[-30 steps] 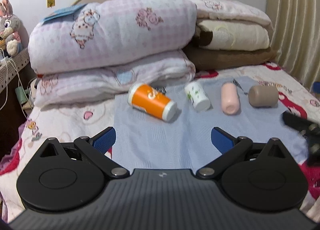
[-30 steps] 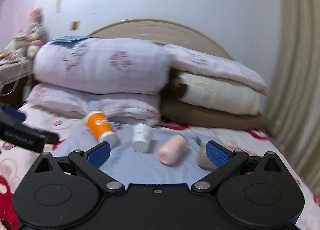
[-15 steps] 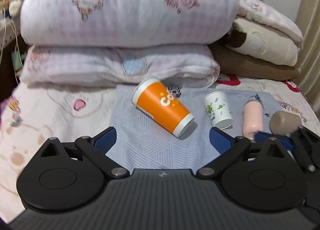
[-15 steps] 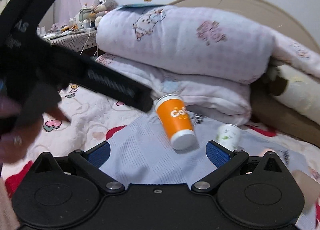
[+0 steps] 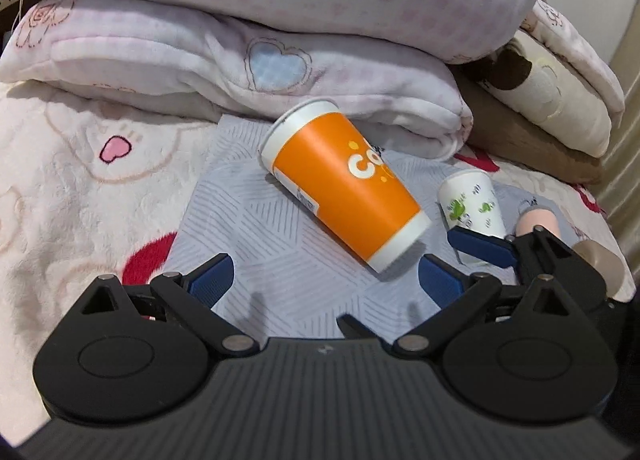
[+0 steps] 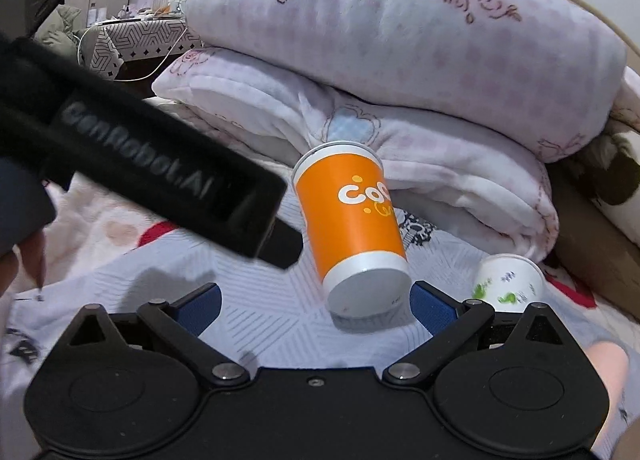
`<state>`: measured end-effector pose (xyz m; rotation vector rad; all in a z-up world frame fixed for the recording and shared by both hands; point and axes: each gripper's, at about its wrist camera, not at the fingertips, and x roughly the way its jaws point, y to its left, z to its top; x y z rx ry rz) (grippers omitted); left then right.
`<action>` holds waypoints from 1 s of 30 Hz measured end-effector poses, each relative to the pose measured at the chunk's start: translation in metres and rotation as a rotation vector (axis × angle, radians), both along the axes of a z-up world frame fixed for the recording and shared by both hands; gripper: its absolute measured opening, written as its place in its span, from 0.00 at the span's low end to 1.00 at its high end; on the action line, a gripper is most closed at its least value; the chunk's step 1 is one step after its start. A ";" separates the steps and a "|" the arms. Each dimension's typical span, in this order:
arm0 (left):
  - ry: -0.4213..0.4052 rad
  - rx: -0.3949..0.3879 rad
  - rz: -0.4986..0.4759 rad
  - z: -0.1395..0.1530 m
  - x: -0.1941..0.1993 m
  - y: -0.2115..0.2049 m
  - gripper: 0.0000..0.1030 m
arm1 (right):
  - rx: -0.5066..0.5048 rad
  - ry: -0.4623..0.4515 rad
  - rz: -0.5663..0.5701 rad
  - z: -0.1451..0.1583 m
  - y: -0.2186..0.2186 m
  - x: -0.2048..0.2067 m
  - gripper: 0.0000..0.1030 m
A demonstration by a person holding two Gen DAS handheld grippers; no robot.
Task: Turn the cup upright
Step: 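Move the right gripper to the orange cup's base and close on it, then lift the orange cup with the right gripper while the left gripper approaches its side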
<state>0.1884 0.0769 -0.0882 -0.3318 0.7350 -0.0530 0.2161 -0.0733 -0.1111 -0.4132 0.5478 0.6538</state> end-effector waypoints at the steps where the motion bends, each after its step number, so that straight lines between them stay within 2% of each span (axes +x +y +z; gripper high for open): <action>1: -0.007 0.011 0.004 -0.002 0.002 0.000 0.97 | 0.001 -0.009 -0.010 -0.003 0.001 0.004 0.98; 6: -0.046 -0.002 0.002 -0.006 0.009 0.006 0.97 | 0.003 -0.019 -0.038 -0.017 0.003 0.021 0.94; 8: -0.048 -0.008 0.001 -0.008 0.013 0.009 0.97 | -0.011 -0.032 -0.037 -0.019 0.003 0.024 0.93; 14: -0.026 -0.026 -0.007 -0.019 0.018 0.014 0.97 | 0.024 0.005 -0.051 -0.019 -0.001 0.034 0.93; 16: -0.021 -0.043 -0.011 -0.019 0.018 0.015 0.97 | 0.031 0.003 -0.054 -0.019 -0.002 0.035 0.89; 18: -0.025 -0.060 -0.018 -0.018 0.017 0.016 0.97 | 0.070 0.040 -0.068 -0.017 -0.005 0.036 0.74; 20: -0.024 -0.073 -0.018 -0.017 0.016 0.015 0.97 | 0.100 0.076 -0.066 -0.017 -0.006 0.038 0.67; 25: -0.024 -0.079 -0.021 -0.014 0.014 0.014 0.97 | 0.134 0.123 -0.097 -0.016 -0.008 0.038 0.67; 30: 0.015 -0.148 -0.027 -0.016 0.018 0.017 0.97 | 0.145 0.190 -0.162 -0.010 -0.014 0.028 0.66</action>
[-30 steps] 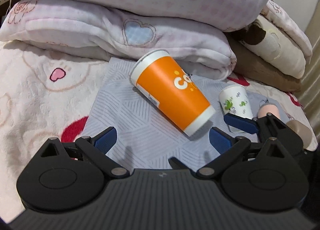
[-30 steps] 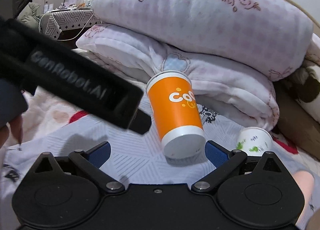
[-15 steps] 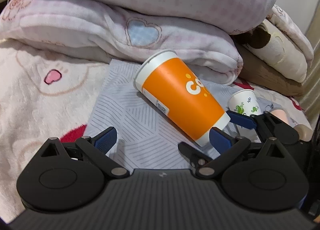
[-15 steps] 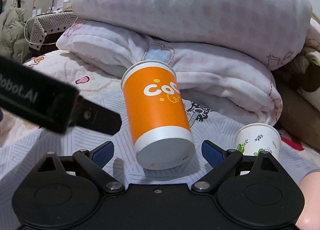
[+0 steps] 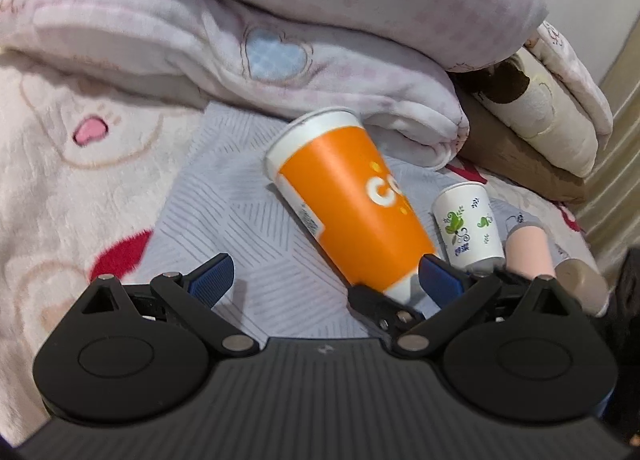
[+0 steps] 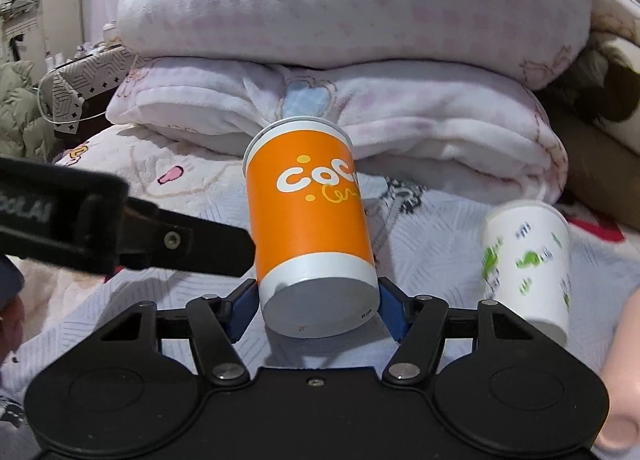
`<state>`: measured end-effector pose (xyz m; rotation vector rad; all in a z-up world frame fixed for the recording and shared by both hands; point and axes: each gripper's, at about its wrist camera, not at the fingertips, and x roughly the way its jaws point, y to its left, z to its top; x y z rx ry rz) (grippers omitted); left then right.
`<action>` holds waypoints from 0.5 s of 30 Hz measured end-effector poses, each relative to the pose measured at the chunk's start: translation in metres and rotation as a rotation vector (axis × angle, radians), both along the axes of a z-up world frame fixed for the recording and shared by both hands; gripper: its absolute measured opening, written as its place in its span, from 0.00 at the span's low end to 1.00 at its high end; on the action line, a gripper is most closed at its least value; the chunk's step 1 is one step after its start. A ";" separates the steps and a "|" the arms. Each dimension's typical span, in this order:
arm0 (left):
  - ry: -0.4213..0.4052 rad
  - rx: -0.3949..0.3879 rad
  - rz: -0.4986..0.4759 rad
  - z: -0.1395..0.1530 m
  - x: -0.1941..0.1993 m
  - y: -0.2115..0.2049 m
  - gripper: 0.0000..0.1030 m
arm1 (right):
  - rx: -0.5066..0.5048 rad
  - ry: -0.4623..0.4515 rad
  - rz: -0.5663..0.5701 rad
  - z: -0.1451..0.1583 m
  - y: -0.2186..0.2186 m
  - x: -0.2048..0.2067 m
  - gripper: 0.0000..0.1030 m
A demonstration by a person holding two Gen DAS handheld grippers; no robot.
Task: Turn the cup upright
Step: 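Lift the orange cup with the right gripper while the left gripper approaches its side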
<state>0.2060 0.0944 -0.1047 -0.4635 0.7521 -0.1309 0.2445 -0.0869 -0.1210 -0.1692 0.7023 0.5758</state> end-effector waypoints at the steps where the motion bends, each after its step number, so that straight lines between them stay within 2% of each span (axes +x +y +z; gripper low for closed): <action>1: 0.028 -0.027 -0.007 -0.001 0.002 0.001 0.97 | 0.008 0.021 -0.015 0.001 -0.003 -0.005 0.66; 8: 0.076 -0.115 -0.081 0.003 -0.004 -0.007 0.97 | -0.034 0.077 -0.075 0.015 -0.013 -0.029 0.66; 15: 0.135 -0.114 -0.205 0.013 -0.019 -0.024 0.97 | -0.085 0.111 -0.168 0.027 -0.034 -0.063 0.66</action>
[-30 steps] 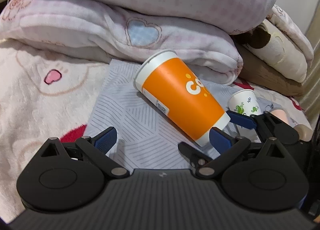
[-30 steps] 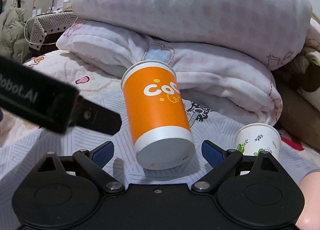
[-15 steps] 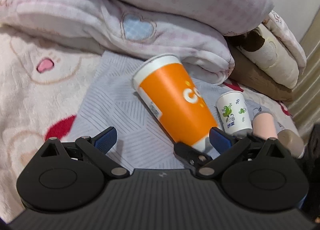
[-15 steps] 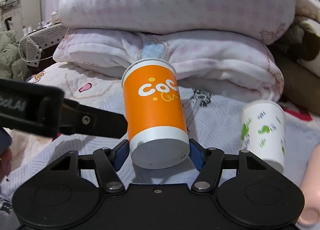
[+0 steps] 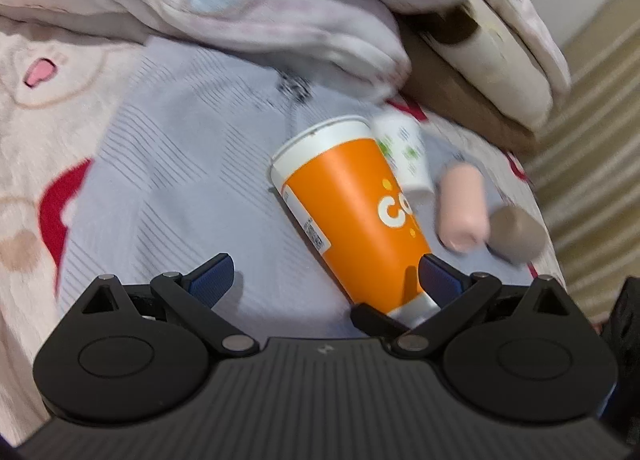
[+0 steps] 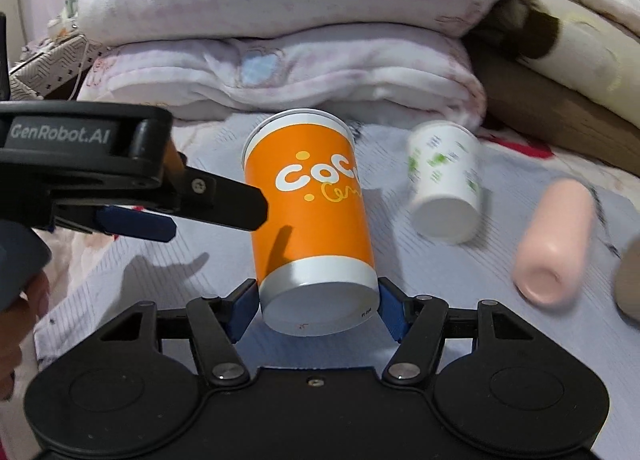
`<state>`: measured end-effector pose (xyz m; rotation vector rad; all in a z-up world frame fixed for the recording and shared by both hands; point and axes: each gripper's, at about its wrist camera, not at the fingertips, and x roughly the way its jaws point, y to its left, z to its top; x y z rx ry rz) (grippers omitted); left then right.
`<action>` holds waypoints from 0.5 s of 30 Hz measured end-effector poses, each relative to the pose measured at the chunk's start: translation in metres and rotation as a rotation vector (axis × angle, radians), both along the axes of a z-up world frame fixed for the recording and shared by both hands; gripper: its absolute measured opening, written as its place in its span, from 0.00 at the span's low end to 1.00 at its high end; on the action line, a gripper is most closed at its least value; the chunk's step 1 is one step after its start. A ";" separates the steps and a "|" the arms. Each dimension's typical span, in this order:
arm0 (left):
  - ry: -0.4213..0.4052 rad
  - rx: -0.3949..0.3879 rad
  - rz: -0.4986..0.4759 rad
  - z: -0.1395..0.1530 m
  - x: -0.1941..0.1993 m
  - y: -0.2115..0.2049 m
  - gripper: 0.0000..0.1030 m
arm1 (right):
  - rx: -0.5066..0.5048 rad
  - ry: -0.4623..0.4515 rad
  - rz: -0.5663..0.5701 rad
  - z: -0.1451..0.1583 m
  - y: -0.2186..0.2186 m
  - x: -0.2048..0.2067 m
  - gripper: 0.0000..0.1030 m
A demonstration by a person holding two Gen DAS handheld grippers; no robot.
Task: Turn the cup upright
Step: 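Lift the orange cup with the right gripper while the left gripper approaches its side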
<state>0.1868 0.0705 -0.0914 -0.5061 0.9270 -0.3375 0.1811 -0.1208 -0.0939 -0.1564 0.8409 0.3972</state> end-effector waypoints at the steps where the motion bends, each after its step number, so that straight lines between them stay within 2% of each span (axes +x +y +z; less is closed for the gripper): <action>1: 0.011 -0.013 -0.021 0.001 -0.004 -0.004 0.97 | -0.004 0.005 -0.010 0.001 -0.003 -0.004 0.66; 4: 0.042 -0.060 -0.081 0.002 -0.015 -0.012 0.97 | -0.021 0.017 -0.039 0.008 -0.011 -0.021 0.66; 8: 0.071 -0.047 -0.152 0.008 -0.029 -0.025 0.97 | -0.021 0.040 -0.080 0.017 -0.024 -0.046 0.66; 13: 0.155 -0.148 -0.194 0.006 -0.037 -0.037 0.97 | -0.044 0.073 -0.113 0.021 -0.033 -0.071 0.66; 15: 0.167 -0.161 -0.204 0.004 -0.040 -0.042 0.97 | -0.052 0.115 -0.146 0.022 -0.035 -0.078 0.66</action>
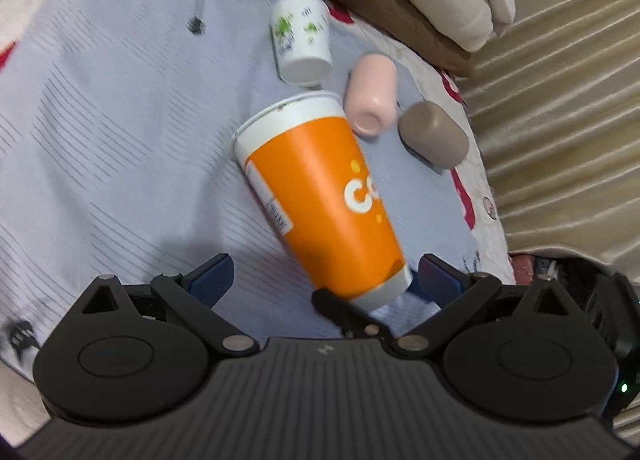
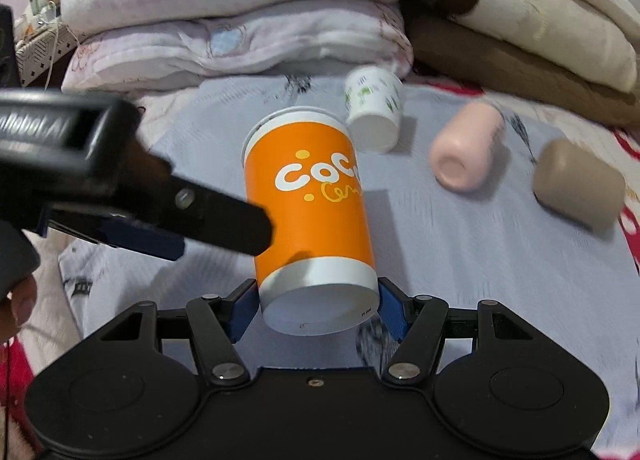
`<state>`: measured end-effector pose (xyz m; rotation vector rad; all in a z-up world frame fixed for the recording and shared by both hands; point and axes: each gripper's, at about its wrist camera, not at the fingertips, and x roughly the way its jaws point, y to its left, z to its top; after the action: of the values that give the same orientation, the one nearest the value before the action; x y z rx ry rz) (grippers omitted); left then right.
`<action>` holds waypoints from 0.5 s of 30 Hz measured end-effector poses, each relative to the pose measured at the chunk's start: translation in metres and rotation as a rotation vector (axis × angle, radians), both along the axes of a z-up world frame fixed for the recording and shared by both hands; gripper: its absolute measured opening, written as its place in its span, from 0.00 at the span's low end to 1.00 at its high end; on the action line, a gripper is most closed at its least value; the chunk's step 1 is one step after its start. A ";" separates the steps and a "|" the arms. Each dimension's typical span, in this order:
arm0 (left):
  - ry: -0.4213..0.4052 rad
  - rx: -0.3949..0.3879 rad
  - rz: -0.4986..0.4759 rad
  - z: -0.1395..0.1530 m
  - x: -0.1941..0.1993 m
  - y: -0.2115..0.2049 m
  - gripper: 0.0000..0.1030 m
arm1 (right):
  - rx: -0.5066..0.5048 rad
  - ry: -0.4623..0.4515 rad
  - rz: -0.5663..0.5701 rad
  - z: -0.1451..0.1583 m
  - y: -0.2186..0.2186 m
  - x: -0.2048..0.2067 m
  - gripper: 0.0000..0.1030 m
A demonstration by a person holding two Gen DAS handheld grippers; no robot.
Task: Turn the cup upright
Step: 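Lift the orange cup with the right gripper while the left gripper approaches its side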
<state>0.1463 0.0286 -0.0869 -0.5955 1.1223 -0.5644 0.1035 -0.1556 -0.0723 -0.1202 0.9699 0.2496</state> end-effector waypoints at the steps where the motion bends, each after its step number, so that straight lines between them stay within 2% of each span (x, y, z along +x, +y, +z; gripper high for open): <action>1: -0.003 0.004 -0.005 0.000 -0.002 -0.003 0.97 | 0.000 0.011 -0.010 0.000 -0.001 -0.004 0.66; 7: 0.008 0.028 -0.006 -0.008 -0.001 -0.012 0.97 | 0.021 0.050 0.018 -0.004 0.001 -0.023 0.66; 11: 0.043 0.035 0.004 -0.017 0.001 -0.011 0.88 | 0.029 0.073 0.031 -0.007 0.003 -0.022 0.66; 15: 0.043 0.046 0.020 -0.021 0.006 -0.007 0.83 | 0.025 0.081 0.040 -0.007 0.007 -0.023 0.66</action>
<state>0.1521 0.0212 -0.1077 -0.5803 1.1656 -0.5090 0.0804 -0.1487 -0.0792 -0.1073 1.0449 0.3056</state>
